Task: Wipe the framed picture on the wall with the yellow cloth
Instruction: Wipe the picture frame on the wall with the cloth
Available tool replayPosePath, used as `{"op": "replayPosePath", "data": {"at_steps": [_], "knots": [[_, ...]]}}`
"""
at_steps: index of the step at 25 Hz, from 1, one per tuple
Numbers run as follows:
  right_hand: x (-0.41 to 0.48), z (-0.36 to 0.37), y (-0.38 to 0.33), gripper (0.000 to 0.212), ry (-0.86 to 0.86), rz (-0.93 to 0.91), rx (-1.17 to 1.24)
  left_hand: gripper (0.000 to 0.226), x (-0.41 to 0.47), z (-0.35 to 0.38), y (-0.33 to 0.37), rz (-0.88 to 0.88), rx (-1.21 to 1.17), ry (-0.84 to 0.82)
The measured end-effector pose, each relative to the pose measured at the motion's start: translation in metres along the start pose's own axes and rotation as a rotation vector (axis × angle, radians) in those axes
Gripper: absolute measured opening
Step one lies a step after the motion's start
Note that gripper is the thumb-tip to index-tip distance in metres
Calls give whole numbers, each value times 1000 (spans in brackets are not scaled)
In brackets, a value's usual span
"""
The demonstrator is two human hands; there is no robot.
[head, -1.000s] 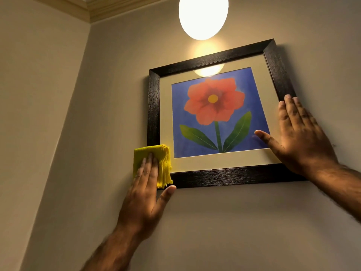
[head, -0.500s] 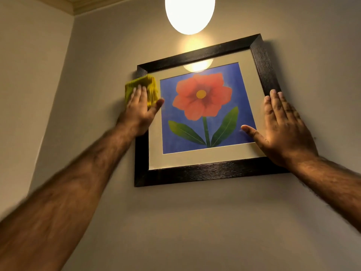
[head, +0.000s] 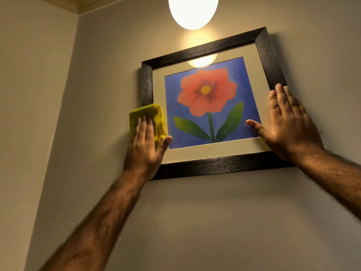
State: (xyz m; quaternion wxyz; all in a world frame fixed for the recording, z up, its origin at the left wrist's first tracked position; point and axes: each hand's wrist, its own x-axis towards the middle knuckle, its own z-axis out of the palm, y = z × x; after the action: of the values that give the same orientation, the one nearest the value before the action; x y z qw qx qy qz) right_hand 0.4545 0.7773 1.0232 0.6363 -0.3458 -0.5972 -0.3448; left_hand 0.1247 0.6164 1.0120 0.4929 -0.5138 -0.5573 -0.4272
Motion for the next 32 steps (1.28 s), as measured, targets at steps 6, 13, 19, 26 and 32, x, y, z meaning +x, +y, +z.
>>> {"op": "replayPosePath", "data": {"at_steps": [6, 13, 19, 26, 32], "knots": [[1, 0, -1, 103, -3, 3, 15, 75, -26, -19, 1, -59, -77, -1], [-1, 1, 0, 102, 22, -7, 31, 32, 34, -69, -3, -106, -28, 54], [-2, 3, 0, 102, 33, -5, 26, 69, 54, -69, -25, -362, -83, -19], [-2, 6, 2, 101, 58, -16, 29, 40, 47, -62, -29, -544, -432, -43], [-8, -12, -8, 99, 19, -63, 75, 38, 36, -72, -26, -582, -542, -8]]}}
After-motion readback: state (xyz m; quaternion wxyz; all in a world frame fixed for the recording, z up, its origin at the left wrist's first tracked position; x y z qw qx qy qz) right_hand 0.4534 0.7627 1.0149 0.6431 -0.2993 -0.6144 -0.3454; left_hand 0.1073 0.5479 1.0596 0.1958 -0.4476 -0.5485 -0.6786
